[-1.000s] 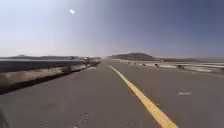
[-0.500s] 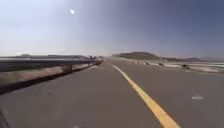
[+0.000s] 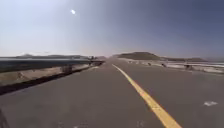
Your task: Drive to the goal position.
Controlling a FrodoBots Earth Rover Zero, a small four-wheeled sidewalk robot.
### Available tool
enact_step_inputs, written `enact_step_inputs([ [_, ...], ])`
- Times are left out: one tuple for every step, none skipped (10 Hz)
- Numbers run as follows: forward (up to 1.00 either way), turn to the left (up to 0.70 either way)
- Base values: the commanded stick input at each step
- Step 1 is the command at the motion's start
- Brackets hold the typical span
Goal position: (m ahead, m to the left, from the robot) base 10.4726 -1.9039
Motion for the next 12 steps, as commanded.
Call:
enact_step_inputs([
  [0.50,0.00],
  [0.50,0.00],
  [0.50,0.00],
  [0.50,0.00],
  [0.50,0.00],
  [0.50,0.00],
  [0.50,0.00],
  [0.50,0.00],
  [0.50,0.00],
  [0.50,0.00],
  [0.50,0.00],
  [0.50,0.00],
])
